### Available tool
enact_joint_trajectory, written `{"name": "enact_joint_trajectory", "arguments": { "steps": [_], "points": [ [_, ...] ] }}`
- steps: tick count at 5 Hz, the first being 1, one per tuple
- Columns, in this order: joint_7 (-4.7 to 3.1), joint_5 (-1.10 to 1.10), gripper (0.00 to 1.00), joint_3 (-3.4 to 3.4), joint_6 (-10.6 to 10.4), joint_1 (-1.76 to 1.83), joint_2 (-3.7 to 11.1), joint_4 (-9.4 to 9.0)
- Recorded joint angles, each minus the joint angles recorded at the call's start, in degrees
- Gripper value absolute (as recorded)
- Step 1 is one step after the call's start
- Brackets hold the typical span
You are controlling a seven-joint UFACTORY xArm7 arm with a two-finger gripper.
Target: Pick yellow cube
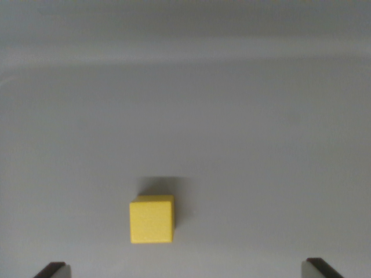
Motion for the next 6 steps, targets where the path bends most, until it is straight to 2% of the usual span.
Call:
{"name": "enact_joint_trajectory", "arguments": {
  "steps": [1, 2, 3, 4, 5, 6],
  "points": [
    [0.0, 0.0, 0.0, 0.0, 0.0, 0.0, 0.0, 0.0],
    [-0.06, 0.19, 0.0, 0.22, -2.53, 0.14, 1.04, -1.76],
    [-0.06, 0.19, 0.0, 0.22, -2.53, 0.14, 1.04, -1.76],
    [-0.12, 0.39, 0.0, 0.45, -5.13, 0.28, 2.1, -3.55],
    [-0.12, 0.39, 0.0, 0.45, -5.13, 0.28, 2.1, -3.55],
    [-0.18, 0.6, 0.0, 0.68, -7.79, 0.42, 3.19, -5.39]
  ]
}}
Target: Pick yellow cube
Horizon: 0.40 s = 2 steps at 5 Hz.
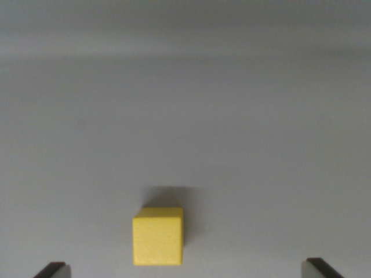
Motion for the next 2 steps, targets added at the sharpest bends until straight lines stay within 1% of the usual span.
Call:
{"name": "enact_joint_trajectory", "arguments": {
  "steps": [1, 2],
  "points": [
    [0.0, 0.0, 0.0, 0.0, 0.0, 0.0, 0.0, 0.0],
    [-0.06, 0.21, 0.0, 0.24, -2.71, 0.15, 1.11, -1.88]
  ]
}}
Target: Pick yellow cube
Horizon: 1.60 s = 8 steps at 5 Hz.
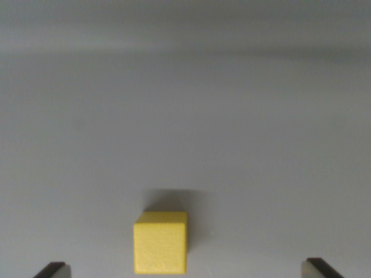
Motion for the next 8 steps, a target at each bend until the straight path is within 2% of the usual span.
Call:
{"name": "enact_joint_trajectory", "arguments": {
  "steps": [1, 2, 3, 4, 5, 6, 7, 8],
  "points": [
    [0.0, 0.0, 0.0, 0.0, 0.0, 0.0, 0.0, 0.0],
    [-0.06, 0.21, 0.0, 0.24, -2.72, 0.15, 1.11, -1.88],
    [-0.06, 0.21, 0.0, 0.24, -2.72, 0.15, 1.11, -1.88],
    [-0.12, 0.41, 0.0, 0.46, -5.31, 0.29, 2.18, -3.68],
    [-0.12, 0.41, 0.0, 0.46, -5.31, 0.29, 2.18, -3.68],
    [-0.18, 0.61, 0.0, 0.7, -7.99, 0.44, 3.28, -5.53],
    [-0.18, 0.61, 0.0, 0.7, -7.99, 0.44, 3.28, -5.53],
    [-0.24, 0.81, 0.0, 0.93, -10.62, 0.58, 4.35, -7.35]
  ]
}}
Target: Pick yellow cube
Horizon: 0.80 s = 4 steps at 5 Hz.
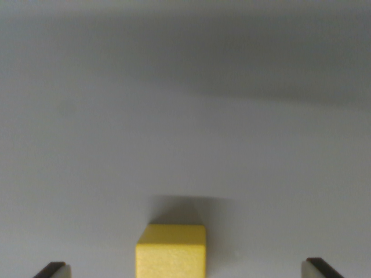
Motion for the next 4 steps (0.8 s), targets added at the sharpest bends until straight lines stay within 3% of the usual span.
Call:
{"name": "enact_joint_trajectory", "arguments": {
  "steps": [1, 2, 3, 4],
  "points": [
    [0.0, 0.0, 0.0, 0.0, 0.0, 0.0, 0.0, 0.0],
    [-0.06, 0.19, 0.0, 0.22, -2.5, 0.14, 1.03, -1.73],
    [-0.06, 0.19, 0.0, 0.22, -2.5, 0.14, 1.03, -1.73],
    [-0.11, 0.36, 0.0, 0.42, -4.76, 0.26, 1.95, -3.3]
  ]
}}
